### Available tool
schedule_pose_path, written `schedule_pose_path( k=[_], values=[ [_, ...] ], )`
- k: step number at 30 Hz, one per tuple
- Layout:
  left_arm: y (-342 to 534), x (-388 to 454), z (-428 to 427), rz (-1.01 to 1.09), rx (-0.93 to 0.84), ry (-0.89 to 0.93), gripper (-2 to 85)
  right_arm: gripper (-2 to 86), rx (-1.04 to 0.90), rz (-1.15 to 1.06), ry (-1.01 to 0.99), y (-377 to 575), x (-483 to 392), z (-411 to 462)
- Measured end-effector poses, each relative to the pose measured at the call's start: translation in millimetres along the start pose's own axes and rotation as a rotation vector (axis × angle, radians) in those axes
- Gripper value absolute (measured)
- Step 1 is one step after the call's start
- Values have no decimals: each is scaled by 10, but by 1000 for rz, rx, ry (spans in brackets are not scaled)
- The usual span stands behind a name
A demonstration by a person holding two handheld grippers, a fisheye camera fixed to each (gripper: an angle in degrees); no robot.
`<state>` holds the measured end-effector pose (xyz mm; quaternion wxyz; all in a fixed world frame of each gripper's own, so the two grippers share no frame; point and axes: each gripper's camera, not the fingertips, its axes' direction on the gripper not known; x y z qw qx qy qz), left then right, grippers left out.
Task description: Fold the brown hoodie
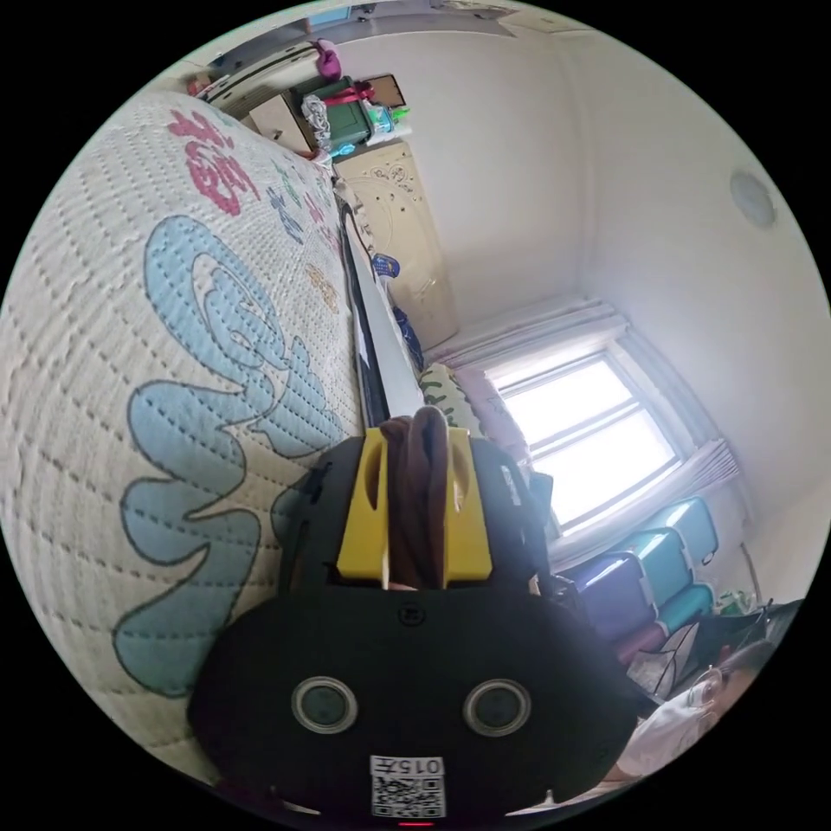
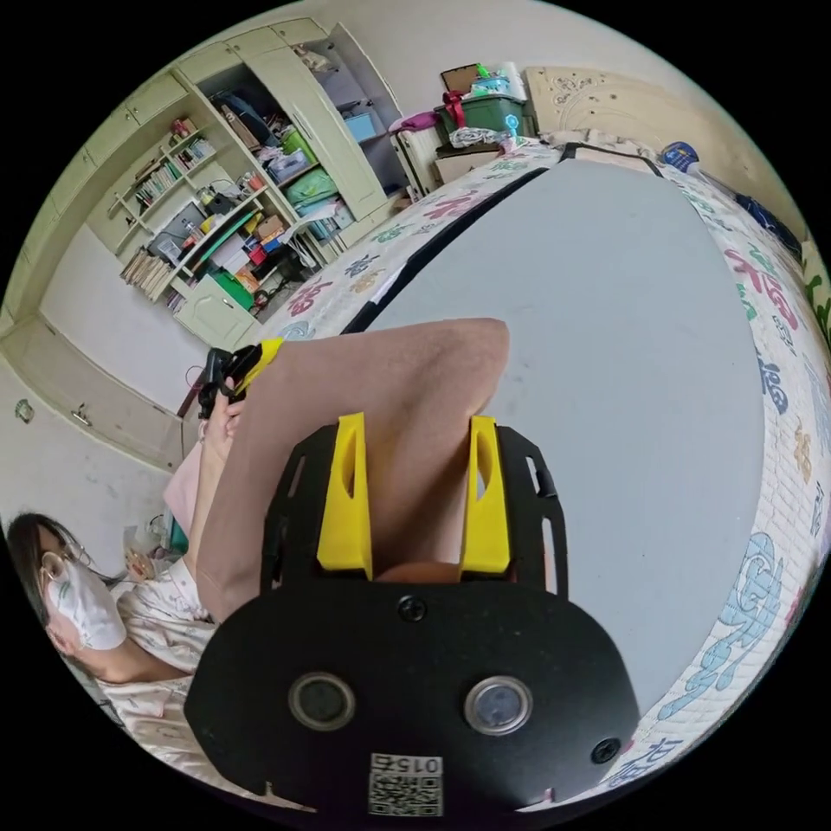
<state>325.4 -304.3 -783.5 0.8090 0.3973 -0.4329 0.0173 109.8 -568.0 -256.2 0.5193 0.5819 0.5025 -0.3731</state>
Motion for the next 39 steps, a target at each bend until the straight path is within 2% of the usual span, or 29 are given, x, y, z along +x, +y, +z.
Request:
schedule_pose_path(
  k=[5,9,16,24,27,30,32,35,39],
  values=[
    [229,-88,-60,37,-1,-5,71,169,100,129,-101,76,582,-192],
    [427,-209,-87,49,1,-4,68,141,66,156,-153,146,856,-43],
    [947,-534,-116,79,21,4,63,86,38,108,-134,512,1021,402],
    [1668,-923,-53,168,51,-13,58,65,228,-19,-64,1497,924,356],
    [2043,-888,-32,283,92,-113,56,64,323,-83,-68,2017,796,136],
    [2596,-516,-19,505,149,-267,53,63,364,-169,-46,2510,571,-158],
    [3048,-203,-150,633,217,-229,52,62,429,-255,17,3046,367,-414],
    [3545,99,-321,739,290,-137,51,62,551,-302,-39,3876,347,-776],
    [4282,523,-303,963,343,-204,51,62,664,-378,1,4924,323,-1111]
  ],
)
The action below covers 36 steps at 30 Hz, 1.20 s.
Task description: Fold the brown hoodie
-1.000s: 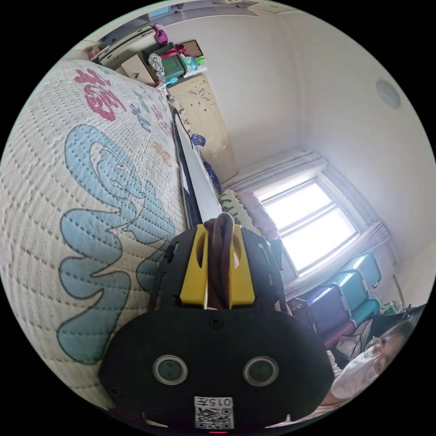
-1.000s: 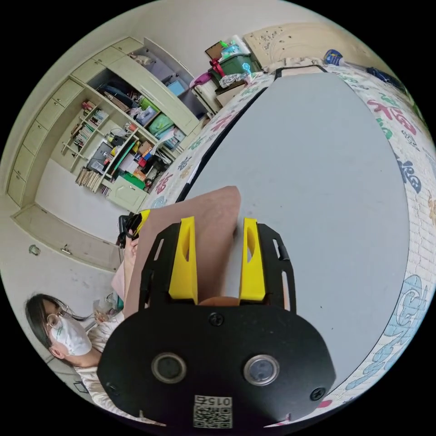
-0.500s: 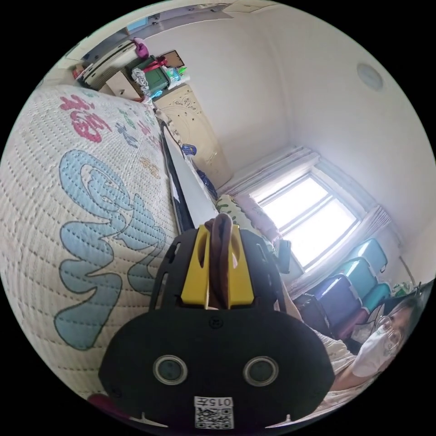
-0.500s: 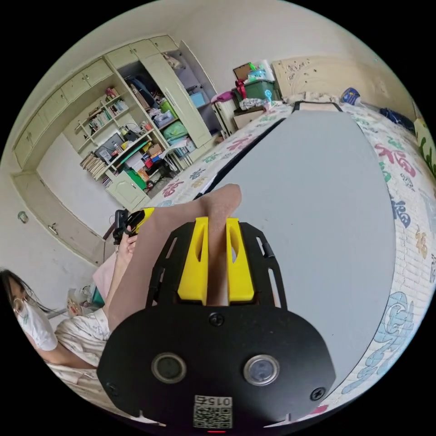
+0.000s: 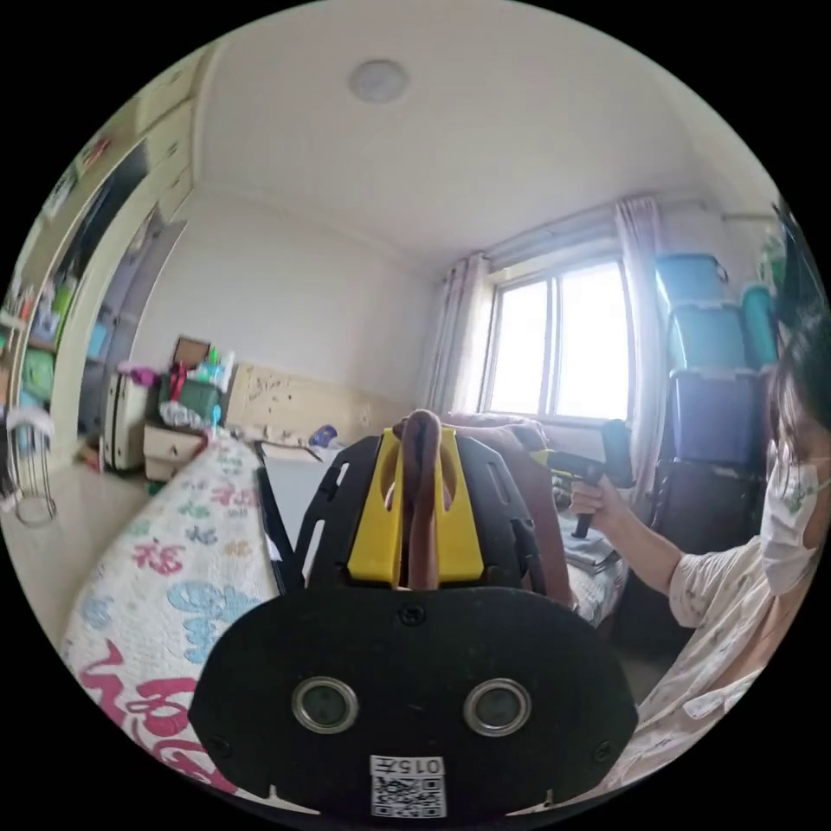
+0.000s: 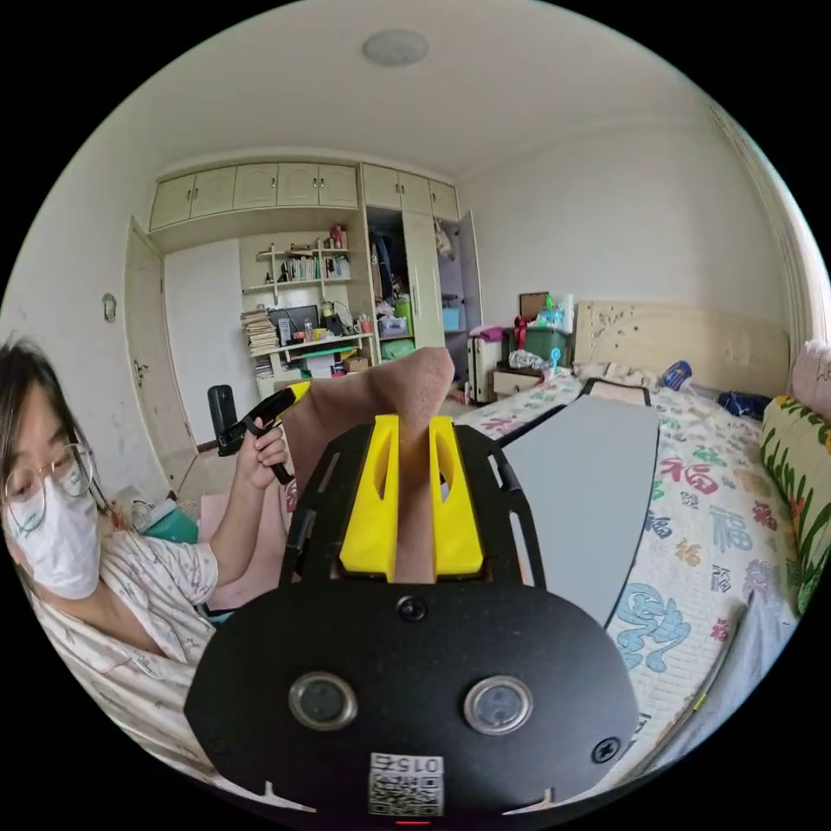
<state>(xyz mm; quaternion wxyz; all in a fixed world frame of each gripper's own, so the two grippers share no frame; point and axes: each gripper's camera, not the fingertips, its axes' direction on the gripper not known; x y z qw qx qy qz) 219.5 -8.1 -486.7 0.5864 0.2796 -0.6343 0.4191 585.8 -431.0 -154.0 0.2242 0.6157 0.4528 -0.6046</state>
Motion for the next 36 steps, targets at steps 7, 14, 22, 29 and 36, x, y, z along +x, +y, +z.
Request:
schedule_pose_path(
  k=[7,14,22,29,36],
  values=[
    [563,853,-523,157,92,44,47,61,123,-146,80,845,-390,-1068],
    [1412,1535,-1685,322,84,-306,48,61,181,-230,-256,1397,-580,-893],
    [2313,1528,-2491,285,-8,-826,48,58,4,-195,-741,2018,-1024,685],
    [3039,-461,-2972,-120,-26,-1152,59,62,-213,-182,-714,2182,-2240,3065],
    [3802,-2167,-3076,-463,-88,-1344,116,8,-513,-220,-517,2598,-2945,4532]
  ],
)
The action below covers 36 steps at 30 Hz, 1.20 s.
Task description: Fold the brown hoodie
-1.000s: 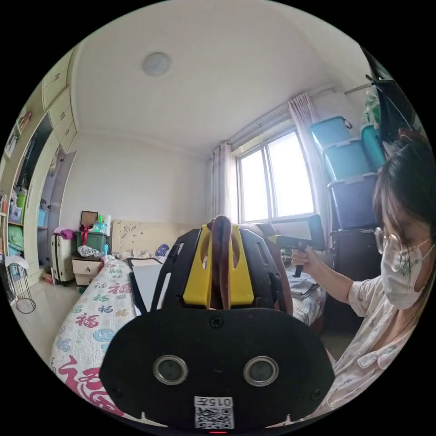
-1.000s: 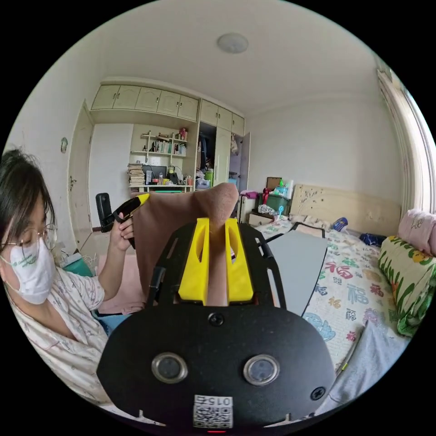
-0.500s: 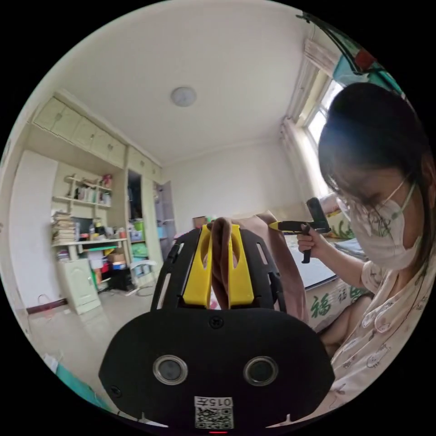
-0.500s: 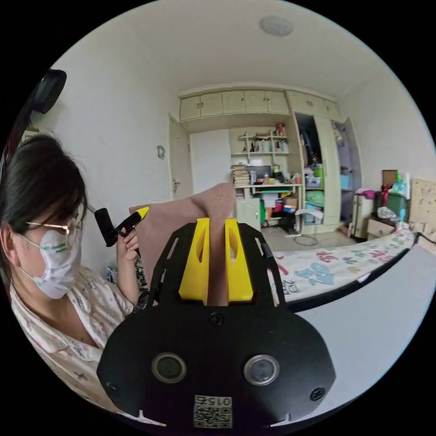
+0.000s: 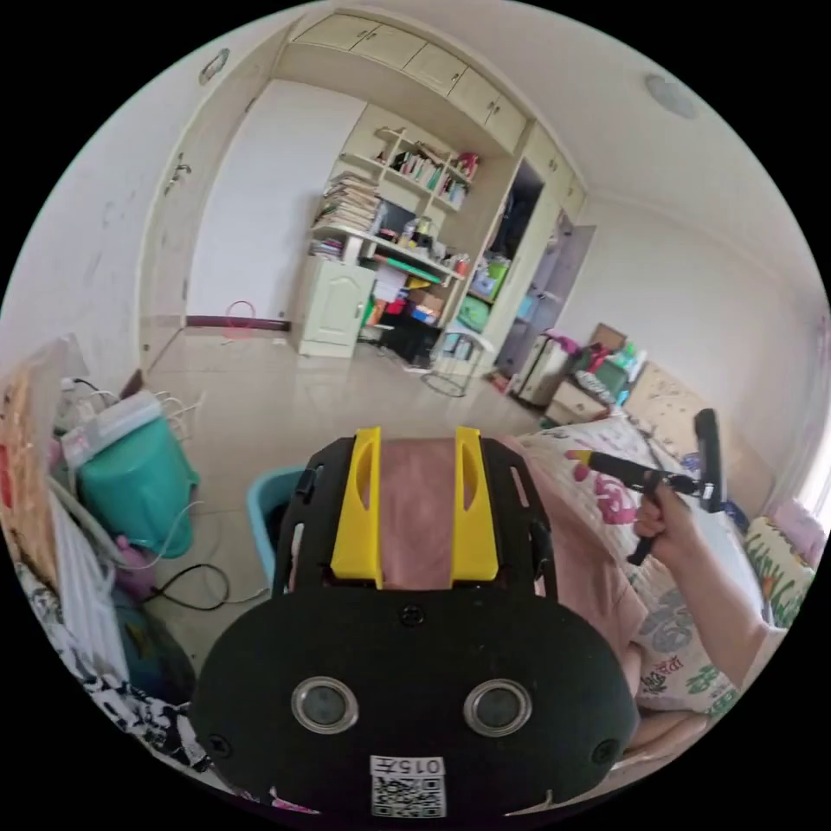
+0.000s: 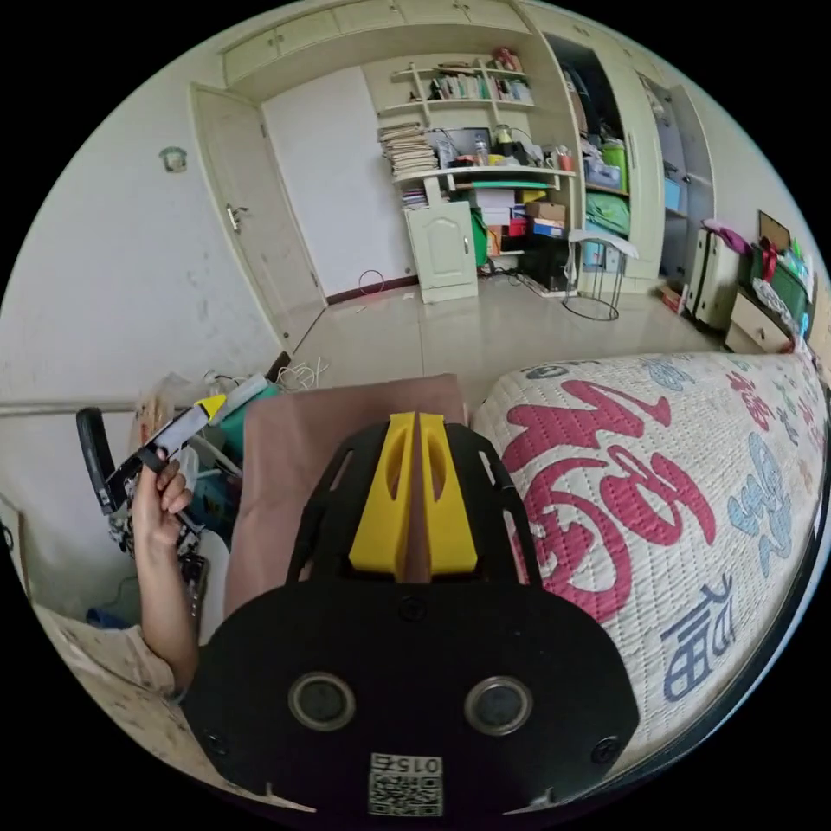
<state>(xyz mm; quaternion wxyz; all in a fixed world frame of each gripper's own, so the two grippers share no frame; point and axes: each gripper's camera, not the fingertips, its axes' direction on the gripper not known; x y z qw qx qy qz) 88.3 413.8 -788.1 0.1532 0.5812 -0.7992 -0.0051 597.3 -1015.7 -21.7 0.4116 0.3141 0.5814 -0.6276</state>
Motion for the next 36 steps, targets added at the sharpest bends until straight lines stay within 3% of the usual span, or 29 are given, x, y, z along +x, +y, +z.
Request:
schedule_pose_path(
  k=[4,8,13,18,22,24,27,32,36],
  values=[
    [82,272,757,74,-68,30,109,-1,-43,-55,69,88,58,301],
    [249,267,1428,72,-88,-54,89,-4,-63,-115,117,98,3,581],
    [290,284,1747,92,-54,-132,79,-5,-19,-178,210,-72,-223,597],
    [258,218,1925,111,-71,-142,83,-3,19,-88,152,-412,-217,141],
    [233,217,1817,89,-66,-74,113,11,278,-101,-18,-269,-460,-1357],
    [244,365,1715,116,-4,2,115,26,365,-101,-12,-114,-450,-2115],
    [275,776,1622,236,60,116,116,50,455,-30,197,274,-276,-3366],
    [490,1531,1614,371,70,422,115,69,410,283,822,957,-57,-5318],
    [576,2134,1643,462,55,580,115,84,483,477,1056,1205,-65,-6438]
  ],
)
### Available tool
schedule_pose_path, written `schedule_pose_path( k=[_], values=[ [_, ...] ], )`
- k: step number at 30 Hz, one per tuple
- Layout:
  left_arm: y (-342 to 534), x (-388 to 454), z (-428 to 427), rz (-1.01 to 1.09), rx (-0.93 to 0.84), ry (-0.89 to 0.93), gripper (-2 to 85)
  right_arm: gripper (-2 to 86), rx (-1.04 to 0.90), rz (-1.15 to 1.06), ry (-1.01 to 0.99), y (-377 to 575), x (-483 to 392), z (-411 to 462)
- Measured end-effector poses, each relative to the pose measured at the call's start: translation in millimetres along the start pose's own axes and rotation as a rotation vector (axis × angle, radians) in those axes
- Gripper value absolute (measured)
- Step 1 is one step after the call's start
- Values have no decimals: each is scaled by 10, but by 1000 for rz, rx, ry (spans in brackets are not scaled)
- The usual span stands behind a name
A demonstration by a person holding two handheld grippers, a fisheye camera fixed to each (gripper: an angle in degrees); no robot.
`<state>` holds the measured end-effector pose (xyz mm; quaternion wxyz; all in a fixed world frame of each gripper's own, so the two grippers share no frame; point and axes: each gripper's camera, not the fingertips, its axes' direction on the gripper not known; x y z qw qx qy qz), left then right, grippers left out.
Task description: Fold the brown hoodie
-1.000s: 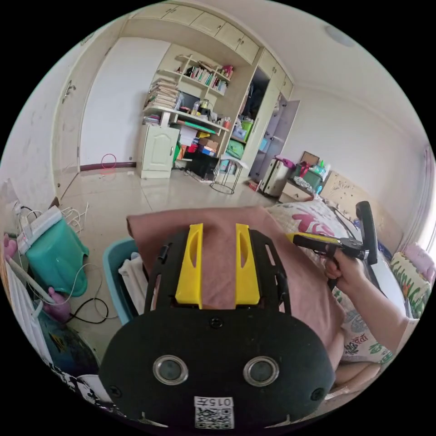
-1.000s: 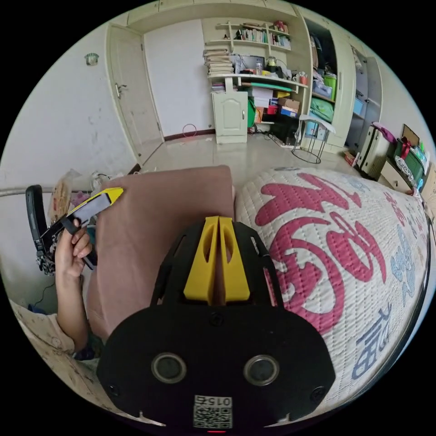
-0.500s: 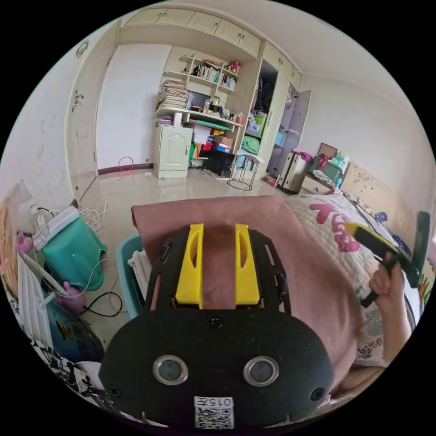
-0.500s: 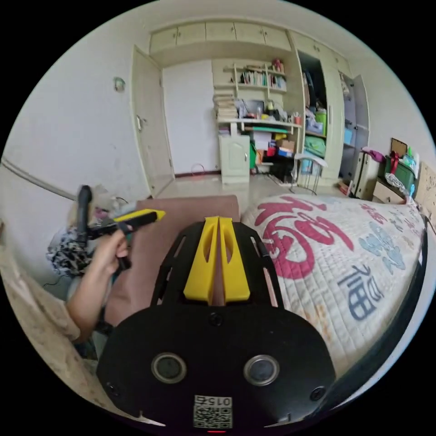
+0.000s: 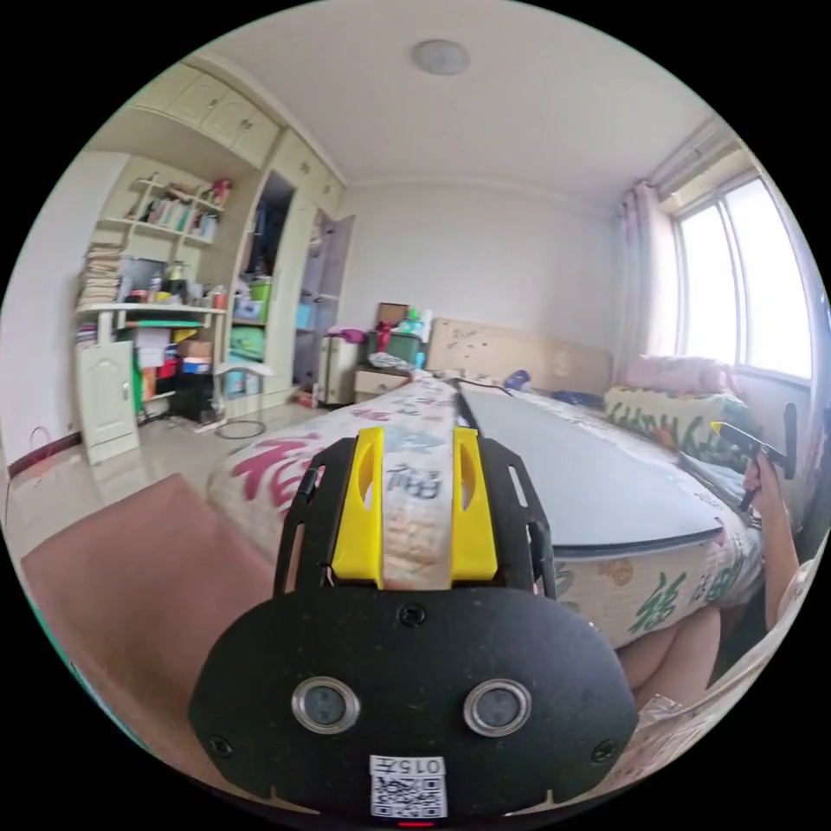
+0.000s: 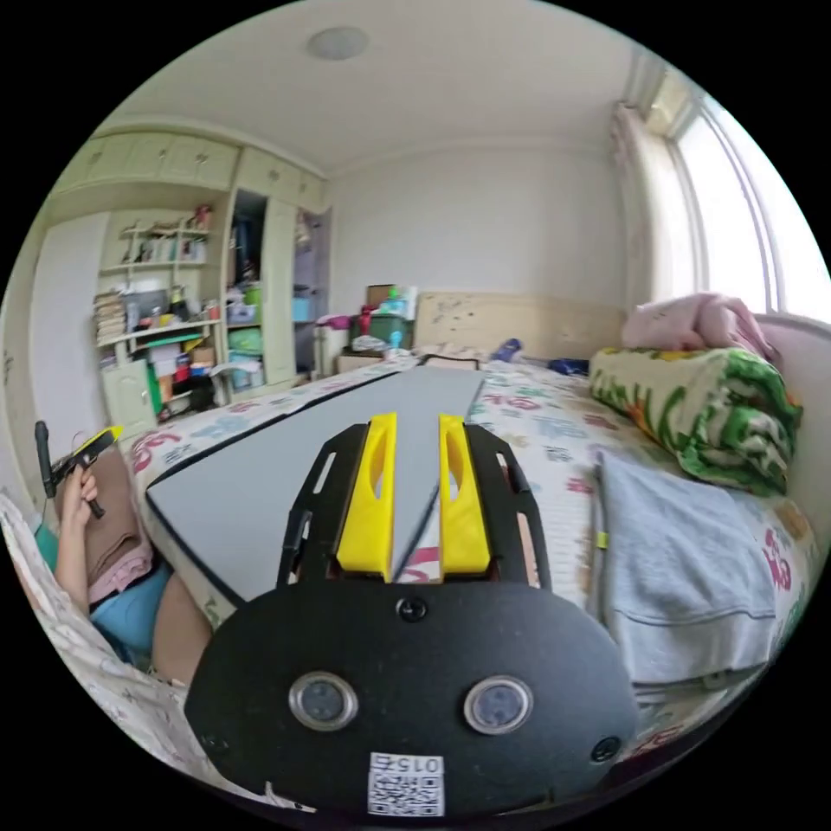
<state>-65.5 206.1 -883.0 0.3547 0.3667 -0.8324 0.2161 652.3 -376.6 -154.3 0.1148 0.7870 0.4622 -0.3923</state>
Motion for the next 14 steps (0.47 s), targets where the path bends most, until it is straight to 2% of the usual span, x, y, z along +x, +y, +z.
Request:
schedule_pose_path(
  k=[3,5,6,8,14],
  values=[
    [-322,449,290,52,3,199,116,103,-11,128,80,-414,665,-195],
    [-563,930,504,101,-17,482,116,107,-46,182,115,-805,1076,-238],
    [-608,1066,562,115,-32,560,116,107,-56,187,127,-920,1154,-242],
    [-739,1671,807,197,-119,822,117,110,-109,185,170,-1435,1388,-197],
    [-972,3080,1378,367,-339,1052,119,113,-266,179,226,-2625,1683,311]
  ],
)
